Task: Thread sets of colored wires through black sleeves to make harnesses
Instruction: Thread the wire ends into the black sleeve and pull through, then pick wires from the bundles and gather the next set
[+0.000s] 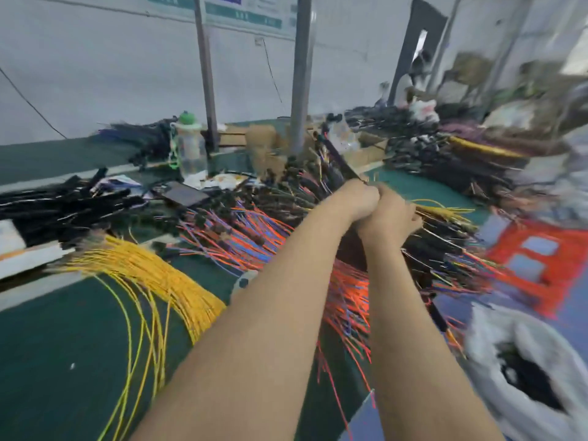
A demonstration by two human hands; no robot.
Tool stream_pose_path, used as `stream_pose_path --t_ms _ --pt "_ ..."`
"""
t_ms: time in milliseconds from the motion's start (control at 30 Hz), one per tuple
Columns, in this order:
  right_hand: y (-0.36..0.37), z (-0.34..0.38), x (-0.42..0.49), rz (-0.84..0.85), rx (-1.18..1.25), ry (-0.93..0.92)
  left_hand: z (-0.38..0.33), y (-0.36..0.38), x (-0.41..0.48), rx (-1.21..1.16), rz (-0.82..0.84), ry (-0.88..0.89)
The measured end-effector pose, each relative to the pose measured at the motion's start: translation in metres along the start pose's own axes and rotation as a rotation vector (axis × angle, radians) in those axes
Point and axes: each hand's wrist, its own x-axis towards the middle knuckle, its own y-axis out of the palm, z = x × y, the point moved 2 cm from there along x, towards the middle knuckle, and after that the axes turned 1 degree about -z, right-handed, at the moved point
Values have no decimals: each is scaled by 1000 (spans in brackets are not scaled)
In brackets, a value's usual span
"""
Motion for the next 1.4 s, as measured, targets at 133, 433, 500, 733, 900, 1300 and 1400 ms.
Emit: stream_pose_path --t_ms 133,433,500,733,900,1300,1400 --pt "55 -42 -2 140 -82 26 52 33 7 19 111 -93" --pt "23 42 -40 -23 494 -161 64 -39 -24 -497 -271 -5" --pt "20 82 -71 125 667 -260 67 -72 -50 -599 -362 44" --pt "41 207 -236 576 827 -561 144 -214 -196 -374 -877 -71" --pt "54 265 -369 936 908 -687 207 -289 -321 -304 -1249 -169" --pt "71 337 -584 1349 564 -1047 309 -376 -517 390 -1291 -1071" --pt "82 348 -597 1424 439 -1077 318 -379 -519 374 -1169 -1155"
